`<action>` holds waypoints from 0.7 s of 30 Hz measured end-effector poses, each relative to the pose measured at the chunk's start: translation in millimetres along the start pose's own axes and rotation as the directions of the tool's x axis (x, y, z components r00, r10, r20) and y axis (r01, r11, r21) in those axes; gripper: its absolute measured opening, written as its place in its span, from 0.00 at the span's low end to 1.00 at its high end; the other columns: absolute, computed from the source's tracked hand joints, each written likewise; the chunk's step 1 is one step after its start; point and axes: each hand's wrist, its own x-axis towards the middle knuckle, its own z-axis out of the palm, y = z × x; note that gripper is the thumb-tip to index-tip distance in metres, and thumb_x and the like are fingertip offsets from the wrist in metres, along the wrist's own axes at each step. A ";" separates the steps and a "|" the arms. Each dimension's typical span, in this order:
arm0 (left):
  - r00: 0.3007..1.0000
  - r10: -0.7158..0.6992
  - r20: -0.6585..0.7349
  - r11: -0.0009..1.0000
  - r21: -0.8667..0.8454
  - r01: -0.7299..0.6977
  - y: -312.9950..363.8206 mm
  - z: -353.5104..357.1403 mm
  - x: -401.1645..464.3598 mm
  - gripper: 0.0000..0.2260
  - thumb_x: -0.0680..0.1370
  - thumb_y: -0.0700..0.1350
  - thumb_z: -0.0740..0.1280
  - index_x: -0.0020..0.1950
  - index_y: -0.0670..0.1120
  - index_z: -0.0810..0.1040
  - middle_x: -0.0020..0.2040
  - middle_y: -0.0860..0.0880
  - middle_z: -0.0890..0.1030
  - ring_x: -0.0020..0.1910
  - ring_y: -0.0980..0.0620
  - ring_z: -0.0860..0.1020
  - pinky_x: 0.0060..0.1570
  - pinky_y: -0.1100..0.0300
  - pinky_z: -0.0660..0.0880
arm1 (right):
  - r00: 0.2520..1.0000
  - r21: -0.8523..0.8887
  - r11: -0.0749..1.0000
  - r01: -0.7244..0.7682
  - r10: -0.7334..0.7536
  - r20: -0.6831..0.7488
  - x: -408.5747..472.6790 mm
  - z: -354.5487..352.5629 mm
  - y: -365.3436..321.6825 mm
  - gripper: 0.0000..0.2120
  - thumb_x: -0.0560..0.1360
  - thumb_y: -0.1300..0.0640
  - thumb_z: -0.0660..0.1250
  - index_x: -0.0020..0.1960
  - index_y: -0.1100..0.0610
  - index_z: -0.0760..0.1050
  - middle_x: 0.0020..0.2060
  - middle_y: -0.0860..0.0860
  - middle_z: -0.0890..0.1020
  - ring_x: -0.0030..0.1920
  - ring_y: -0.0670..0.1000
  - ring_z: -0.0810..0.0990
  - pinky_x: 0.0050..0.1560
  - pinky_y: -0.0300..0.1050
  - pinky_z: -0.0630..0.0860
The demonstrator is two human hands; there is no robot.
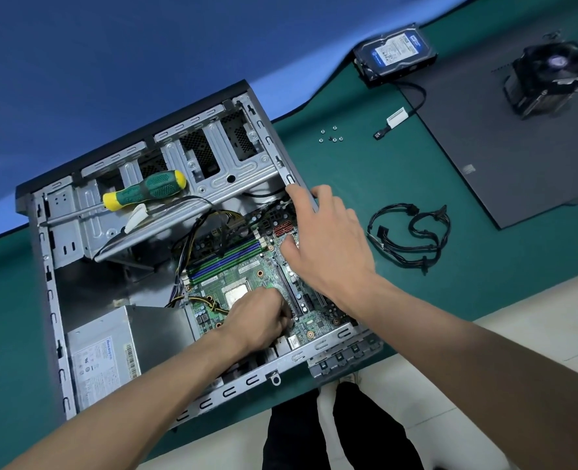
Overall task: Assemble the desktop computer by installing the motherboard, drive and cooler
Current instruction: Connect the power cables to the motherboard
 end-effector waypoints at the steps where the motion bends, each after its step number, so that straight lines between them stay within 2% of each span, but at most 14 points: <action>1: 1.000 -0.002 -0.003 1.000 -0.010 0.002 -0.9 0.5 0.9 0.06 0.76 0.40 0.68 0.42 0.46 0.84 0.36 0.53 0.82 0.30 0.60 0.77 0.33 0.67 0.73 | 1.000 -0.005 1.000 0.004 -0.004 -0.001 0.0 0.1 0.2 0.25 0.75 0.52 0.61 0.69 0.53 0.58 0.57 0.55 0.69 0.50 0.56 0.70 0.50 0.50 0.66; 3: 1.000 0.001 -0.006 1.000 -0.020 -0.001 -2.9 0.5 2.7 0.05 0.75 0.41 0.68 0.42 0.45 0.84 0.39 0.51 0.84 0.34 0.58 0.79 0.38 0.63 0.76 | 1.000 -0.013 1.000 0.010 -0.010 -0.006 -0.3 0.6 0.4 0.25 0.75 0.52 0.61 0.69 0.53 0.58 0.56 0.55 0.69 0.49 0.56 0.69 0.49 0.49 0.65; 7: 1.000 0.030 0.006 0.999 -0.030 -0.030 -7.4 -0.5 6.6 0.04 0.75 0.43 0.70 0.42 0.46 0.84 0.41 0.55 0.84 0.31 0.67 0.74 0.39 0.65 0.75 | 1.000 -0.046 0.999 0.020 -0.020 -0.003 -0.4 1.8 0.0 0.26 0.74 0.51 0.62 0.69 0.53 0.58 0.56 0.55 0.69 0.49 0.55 0.69 0.49 0.50 0.66; 9: 0.999 0.026 0.025 0.999 -0.033 -0.025 -7.8 -4.3 7.9 0.03 0.74 0.46 0.72 0.42 0.47 0.84 0.40 0.56 0.84 0.33 0.63 0.76 0.39 0.63 0.75 | 1.000 -0.053 0.998 0.017 -0.017 0.002 0.5 1.5 -1.0 0.27 0.74 0.51 0.62 0.69 0.54 0.58 0.56 0.56 0.69 0.48 0.55 0.68 0.49 0.49 0.66; 11: 0.997 -0.024 0.073 0.997 -0.074 0.030 -7.1 -10.1 7.6 0.07 0.71 0.52 0.73 0.41 0.48 0.83 0.36 0.56 0.83 0.33 0.60 0.78 0.35 0.62 0.75 | 1.000 -0.044 0.999 0.014 -0.014 0.004 0.2 0.1 -0.6 0.27 0.73 0.52 0.63 0.69 0.54 0.59 0.56 0.56 0.69 0.48 0.55 0.66 0.50 0.49 0.65; 13: 0.992 -0.083 0.099 0.983 -0.153 0.098 -8.6 -16.1 3.6 0.10 0.69 0.54 0.74 0.38 0.48 0.83 0.33 0.55 0.82 0.31 0.59 0.78 0.34 0.61 0.76 | 0.999 -0.033 0.999 0.034 -0.035 -0.019 -1.4 -1.2 -0.7 0.26 0.72 0.53 0.63 0.69 0.56 0.61 0.60 0.58 0.68 0.52 0.56 0.67 0.54 0.50 0.65; 16: 0.994 -0.097 0.039 0.956 -0.274 0.104 -11.5 -22.7 -6.0 0.05 0.73 0.45 0.71 0.37 0.52 0.82 0.36 0.58 0.81 0.38 0.58 0.79 0.42 0.61 0.76 | 0.986 -0.073 0.989 0.132 -0.138 -0.094 -8.0 -3.8 0.3 0.20 0.70 0.56 0.66 0.61 0.61 0.72 0.62 0.60 0.71 0.61 0.60 0.68 0.60 0.53 0.65; 19: 0.993 -0.087 -0.076 0.939 -0.339 0.056 -20.0 -30.7 -23.6 0.15 0.72 0.33 0.63 0.40 0.53 0.82 0.40 0.56 0.81 0.36 0.66 0.76 0.36 0.70 0.72 | 0.950 -0.125 0.955 0.271 -0.285 -0.123 -12.8 -5.6 0.3 0.10 0.68 0.58 0.67 0.47 0.62 0.79 0.51 0.58 0.79 0.55 0.60 0.74 0.57 0.56 0.69; 20: 0.990 -0.095 -0.100 0.942 -0.331 0.057 -25.1 -32.0 -29.3 0.17 0.71 0.32 0.61 0.42 0.52 0.82 0.42 0.54 0.82 0.37 0.66 0.76 0.35 0.69 0.73 | 0.938 -0.151 0.937 0.315 -0.331 -0.100 -13.5 -6.3 -0.4 0.09 0.69 0.58 0.67 0.45 0.62 0.80 0.47 0.57 0.81 0.53 0.59 0.75 0.56 0.55 0.70; 21: 0.987 -0.110 -0.115 0.953 -0.295 0.072 -31.1 -32.6 -35.1 0.17 0.71 0.31 0.60 0.44 0.51 0.82 0.44 0.52 0.82 0.40 0.63 0.77 0.39 0.66 0.75 | 0.924 -0.177 0.916 0.359 -0.376 -0.073 -14.5 -6.1 -1.9 0.08 0.69 0.57 0.66 0.43 0.61 0.81 0.44 0.55 0.81 0.52 0.58 0.76 0.56 0.54 0.70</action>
